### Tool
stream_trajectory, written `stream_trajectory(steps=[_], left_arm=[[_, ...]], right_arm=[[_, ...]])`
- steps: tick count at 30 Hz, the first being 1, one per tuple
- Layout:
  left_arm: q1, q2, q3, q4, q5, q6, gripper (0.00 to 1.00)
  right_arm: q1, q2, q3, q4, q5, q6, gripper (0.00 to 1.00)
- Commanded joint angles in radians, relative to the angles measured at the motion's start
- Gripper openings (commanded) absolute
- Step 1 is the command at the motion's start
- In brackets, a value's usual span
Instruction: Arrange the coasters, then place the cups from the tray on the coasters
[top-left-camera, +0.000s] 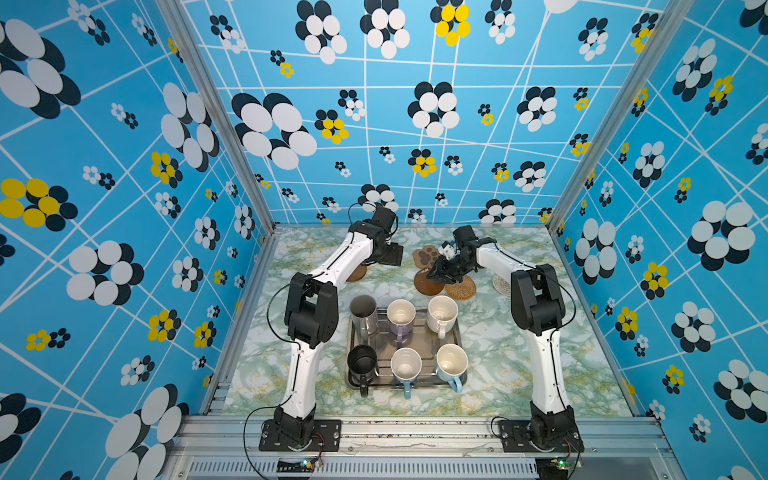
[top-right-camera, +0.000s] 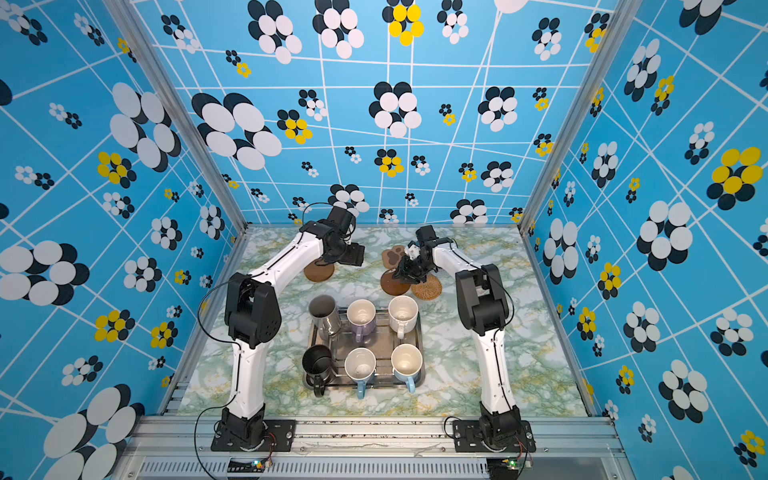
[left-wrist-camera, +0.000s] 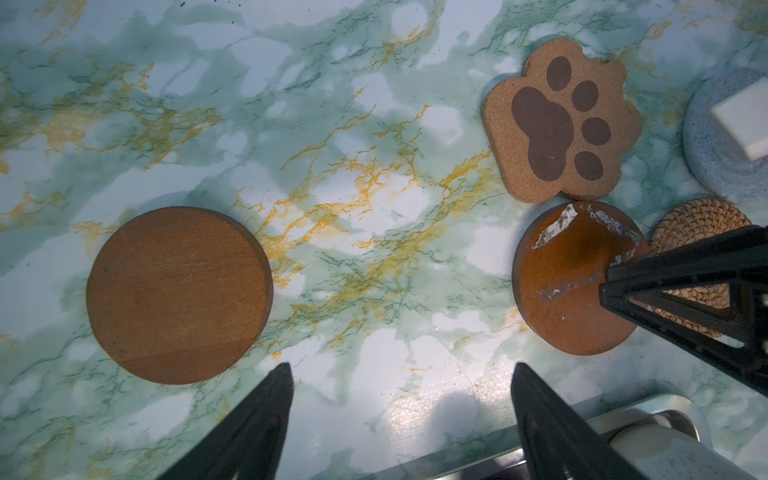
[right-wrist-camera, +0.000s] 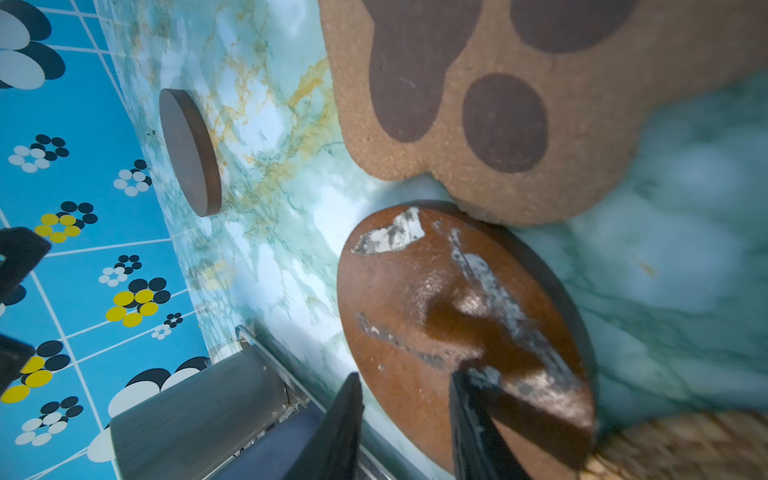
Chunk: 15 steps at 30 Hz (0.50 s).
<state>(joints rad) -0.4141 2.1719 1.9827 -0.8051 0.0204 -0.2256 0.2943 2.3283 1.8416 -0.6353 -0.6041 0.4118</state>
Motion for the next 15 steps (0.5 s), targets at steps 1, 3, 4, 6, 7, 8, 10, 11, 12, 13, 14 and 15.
stream_trajectory(steps=[1, 3, 4, 6, 7, 8, 10, 11, 12, 13, 14, 15], left_arm=[[-0.002, -0.052, -0.027, 0.012, 0.015, -0.014, 0.84], [-0.002, -0.062, -0.037, 0.016, 0.013, -0.012, 0.84], [-0.002, -0.065, -0.044, 0.019, 0.015, -0.012, 0.84], [-0.002, -0.070, -0.054, 0.027, 0.023, -0.015, 0.84], [-0.002, -0.072, -0.057, 0.031, 0.029, -0.015, 0.84], [-0.003, -0.073, -0.060, 0.032, 0.032, -0.017, 0.84], [-0.005, -0.074, -0.065, 0.035, 0.035, -0.020, 0.83], [-0.007, -0.072, -0.067, 0.038, 0.036, -0.021, 0.84], [-0.006, -0.071, -0.068, 0.039, 0.037, -0.022, 0.83], [-0.008, -0.070, -0.068, 0.040, 0.041, -0.024, 0.84], [-0.010, -0.069, -0.068, 0.040, 0.042, -0.024, 0.84], [-0.009, -0.068, -0.066, 0.040, 0.044, -0.026, 0.83]], right_arm=[[0.009, 0.047, 0.024, -0.041, 0.035, 0.000, 0.38], [0.004, 0.032, 0.037, -0.074, 0.082, -0.029, 0.39], [-0.002, 0.026, 0.044, -0.095, 0.096, -0.043, 0.40], [-0.016, 0.014, 0.057, -0.136, 0.117, -0.072, 0.41], [-0.025, 0.005, 0.055, -0.148, 0.132, -0.082, 0.41], [-0.034, -0.006, 0.049, -0.154, 0.142, -0.089, 0.41], [-0.053, -0.033, 0.020, -0.148, 0.150, -0.092, 0.41], [-0.062, -0.045, 0.004, -0.141, 0.150, -0.091, 0.41], [-0.069, -0.058, -0.013, -0.132, 0.151, -0.091, 0.41], [-0.074, -0.066, -0.027, -0.126, 0.152, -0.091, 0.41], [-0.076, -0.070, -0.037, -0.124, 0.152, -0.093, 0.40], [-0.078, -0.072, -0.047, -0.123, 0.152, -0.093, 0.41]])
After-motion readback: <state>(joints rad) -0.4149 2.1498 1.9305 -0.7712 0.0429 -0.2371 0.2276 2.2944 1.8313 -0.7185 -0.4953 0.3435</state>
